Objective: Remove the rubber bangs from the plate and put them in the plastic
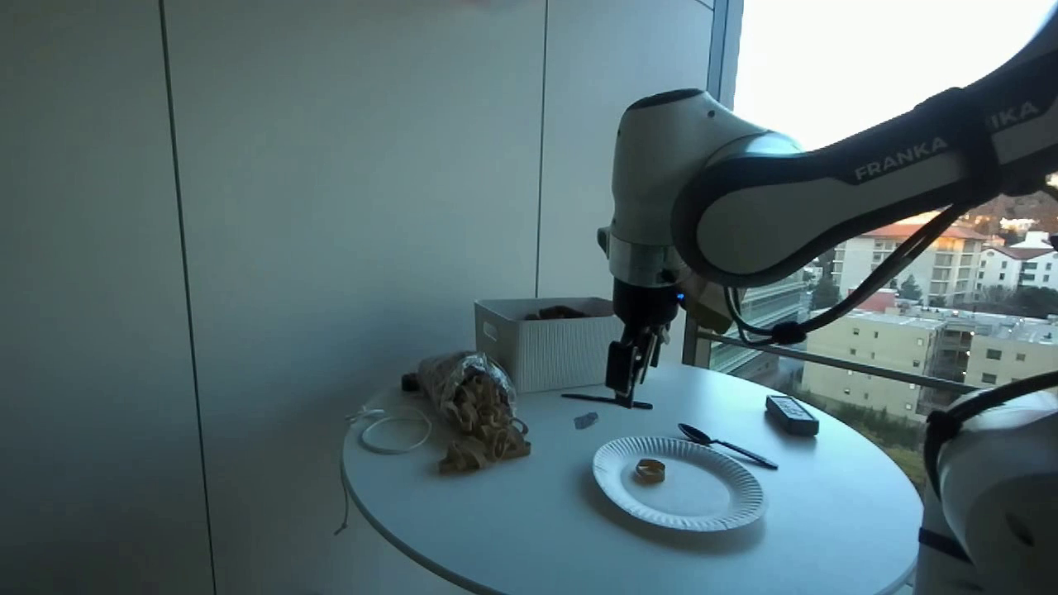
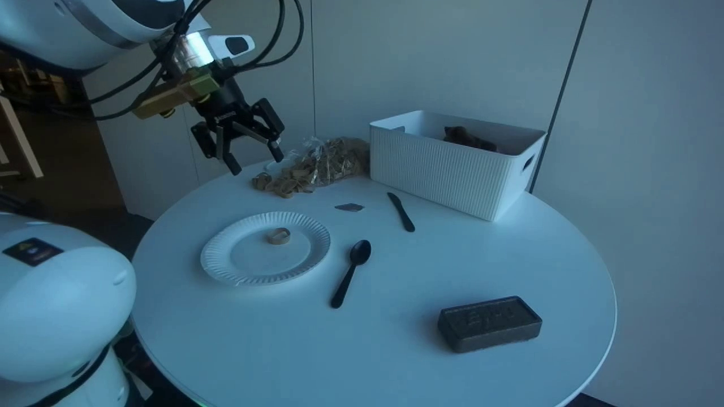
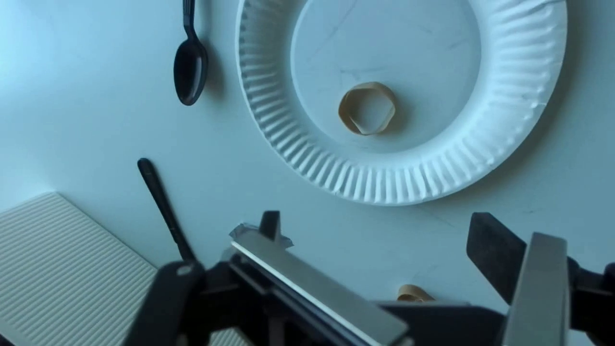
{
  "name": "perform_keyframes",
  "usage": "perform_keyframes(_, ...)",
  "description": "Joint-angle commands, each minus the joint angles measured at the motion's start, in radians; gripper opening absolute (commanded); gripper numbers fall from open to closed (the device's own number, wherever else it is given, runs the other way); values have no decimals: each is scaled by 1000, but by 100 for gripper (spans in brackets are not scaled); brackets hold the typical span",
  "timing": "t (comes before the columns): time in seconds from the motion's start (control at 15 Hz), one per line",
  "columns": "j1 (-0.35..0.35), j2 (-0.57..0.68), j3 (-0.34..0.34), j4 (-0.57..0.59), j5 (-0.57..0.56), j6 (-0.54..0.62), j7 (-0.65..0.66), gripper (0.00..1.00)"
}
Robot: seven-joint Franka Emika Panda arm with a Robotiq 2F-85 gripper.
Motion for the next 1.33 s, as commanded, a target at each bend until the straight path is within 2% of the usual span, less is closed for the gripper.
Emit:
perform_keyframes(0.0,-7,-6,-76,0,69,23,-97,100)
perform_keyframes(0.4,-42,92,-154,-7,128,58,-166,100)
perform_keyframes(0.87,-96,265,-155,-16,118,190,-155,100)
perform_keyframes(1.27,-143,364,-165,-16,131,288,-153,100)
